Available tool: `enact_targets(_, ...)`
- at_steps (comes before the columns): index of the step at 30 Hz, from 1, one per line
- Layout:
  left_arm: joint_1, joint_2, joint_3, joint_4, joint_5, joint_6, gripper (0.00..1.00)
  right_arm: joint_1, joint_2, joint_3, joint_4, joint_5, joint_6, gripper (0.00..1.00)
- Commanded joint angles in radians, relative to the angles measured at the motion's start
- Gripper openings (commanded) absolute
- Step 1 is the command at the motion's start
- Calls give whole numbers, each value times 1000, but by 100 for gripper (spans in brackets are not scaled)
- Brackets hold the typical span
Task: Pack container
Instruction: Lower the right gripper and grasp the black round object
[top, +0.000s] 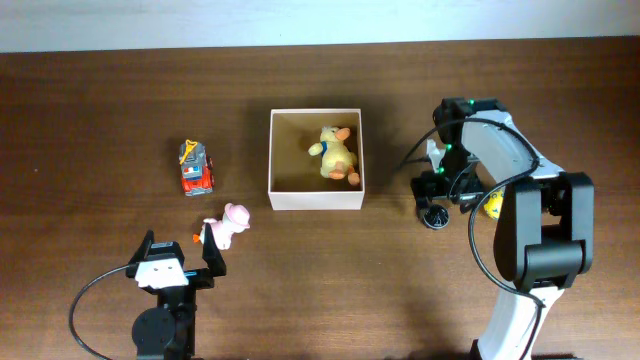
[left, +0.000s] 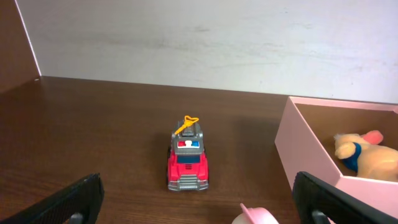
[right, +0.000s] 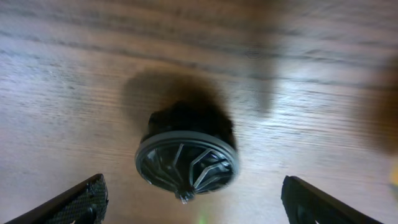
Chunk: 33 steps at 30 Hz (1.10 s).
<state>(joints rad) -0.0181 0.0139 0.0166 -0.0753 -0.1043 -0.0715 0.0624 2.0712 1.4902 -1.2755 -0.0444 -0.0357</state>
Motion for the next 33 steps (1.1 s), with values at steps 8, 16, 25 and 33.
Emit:
enact_targets(8, 6, -6, -7, 2, 11, 13, 99, 3, -18, -90, 80, -57, -17, 92)
enact_targets(16, 6, -6, -7, 2, 11, 13, 99, 3, -18, -90, 111, -56, -12, 88)
enact_targets(25, 6, -6, -7, 2, 11, 13, 99, 3, -18, -90, 109, -57, -9, 70)
enact_targets(33, 6, -6, -7, 2, 11, 13, 99, 3, -18, -90, 109, -57, -9, 64)
